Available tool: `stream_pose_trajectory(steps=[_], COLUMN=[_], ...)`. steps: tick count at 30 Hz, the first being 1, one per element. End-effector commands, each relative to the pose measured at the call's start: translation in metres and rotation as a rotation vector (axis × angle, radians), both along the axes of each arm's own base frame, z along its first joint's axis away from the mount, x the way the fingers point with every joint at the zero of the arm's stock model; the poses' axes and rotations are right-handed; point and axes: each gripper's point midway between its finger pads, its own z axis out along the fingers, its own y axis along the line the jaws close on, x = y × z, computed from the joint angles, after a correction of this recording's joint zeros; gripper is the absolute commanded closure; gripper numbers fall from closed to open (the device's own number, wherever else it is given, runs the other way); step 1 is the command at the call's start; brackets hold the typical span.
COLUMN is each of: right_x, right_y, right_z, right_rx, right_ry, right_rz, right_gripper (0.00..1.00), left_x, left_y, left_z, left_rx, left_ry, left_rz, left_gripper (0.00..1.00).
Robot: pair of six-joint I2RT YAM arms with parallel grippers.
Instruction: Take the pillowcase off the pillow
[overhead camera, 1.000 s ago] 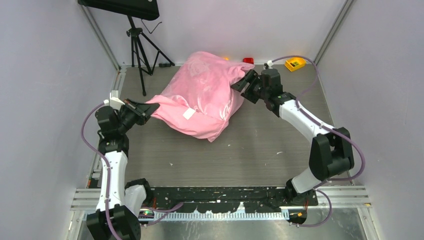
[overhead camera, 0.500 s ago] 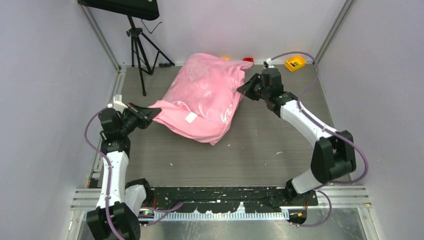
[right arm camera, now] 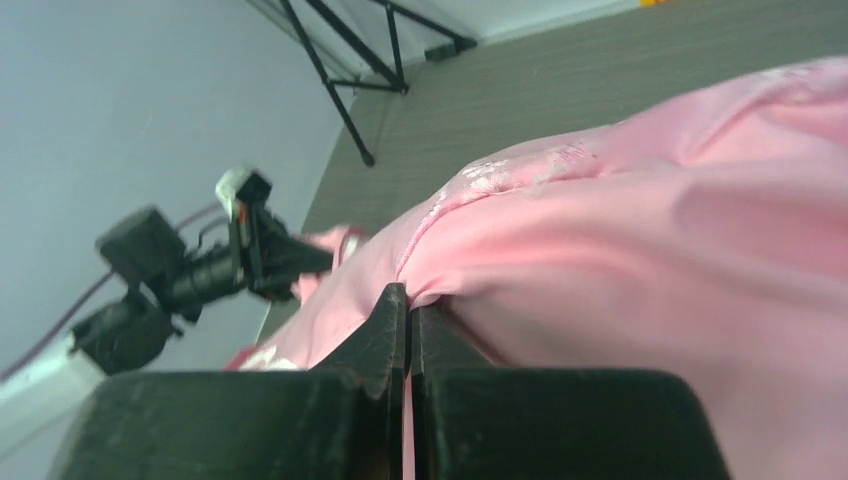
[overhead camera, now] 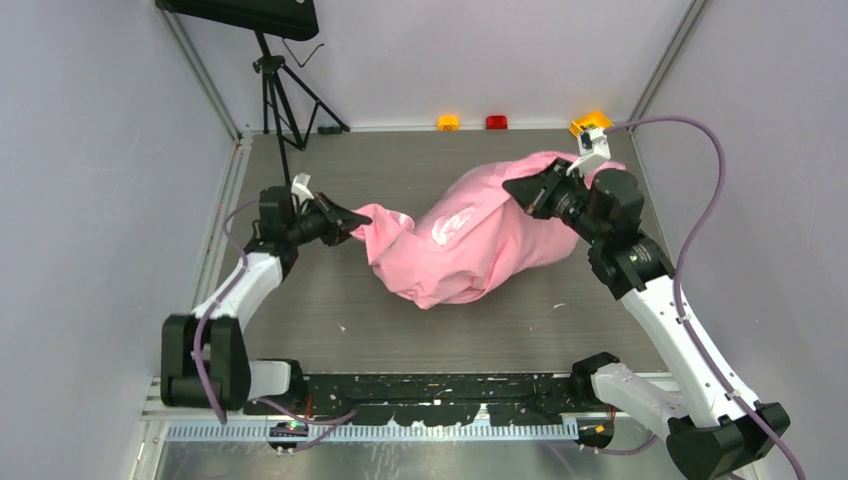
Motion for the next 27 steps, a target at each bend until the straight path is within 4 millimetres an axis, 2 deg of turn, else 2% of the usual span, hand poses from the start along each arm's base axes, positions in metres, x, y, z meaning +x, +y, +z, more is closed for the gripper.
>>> stream_pose_trajectory(steps=[1, 5, 7, 10, 16, 19, 21, 23, 25, 27], right_x=[-0.022, -0.024, -0.026, -0.027, -0.018, -0.01, -0.005, -0.002, -0.001, -0.001], right_y=[0.009, -0.003, -0.007, -0.013, -0.015, -0.009, -0.005, -0.004, -0.004, -0.006], right_z=[-0.012, -0.037, -0.039, -0.035, -0.032, -0.036, -0.041, -0.044, -0.046, -0.046], right_rx=[-0.014, -0.018, -0.02, -0.022, -0.011, 0.019, 0.034, 0.038, 0.041, 0.04], right_ry=[-0.019, 0.018, 0.015, -0.009, -0.03, -0.004, 0.015, 0.027, 0.031, 0.027], right_rz=[0.103, 0.03, 0.013, -0.016, -0.048, -0.044, -0.037, -0.036, -0.043, -0.052], right_gripper=[1.0, 1.0, 1.0, 1.0, 1.0, 1.0, 1.0, 1.0, 1.0, 1.0], left_x=[0.046, 0.061, 0.06, 0.052, 0.023, 0.005, -0.007, -0.015, -0.023, -0.032], left_y=[-0.014, -0.027, -0.028, -0.028, -0.016, -0.001, 0.017, 0.041, 0.065, 0.081], left_z=[0.041, 0.026, 0.022, 0.013, -0.006, -0.012, -0.014, -0.011, -0.009, -0.008], left_rx=[-0.023, -0.096, -0.117, -0.112, -0.012, 0.065, 0.127, 0.182, 0.215, 0.181], left_ry=[-0.161, -0.105, -0.123, -0.111, -0.062, -0.043, -0.013, 0.005, 0.039, 0.079], left_rz=[-0.092, -0.177, -0.178, -0.189, -0.183, -0.157, -0.108, -0.034, 0.076, 0.172], left_gripper=[0.9, 0.83, 0.7, 0.58, 0.53, 0.48, 0.4, 0.24, 0.02, 0.0])
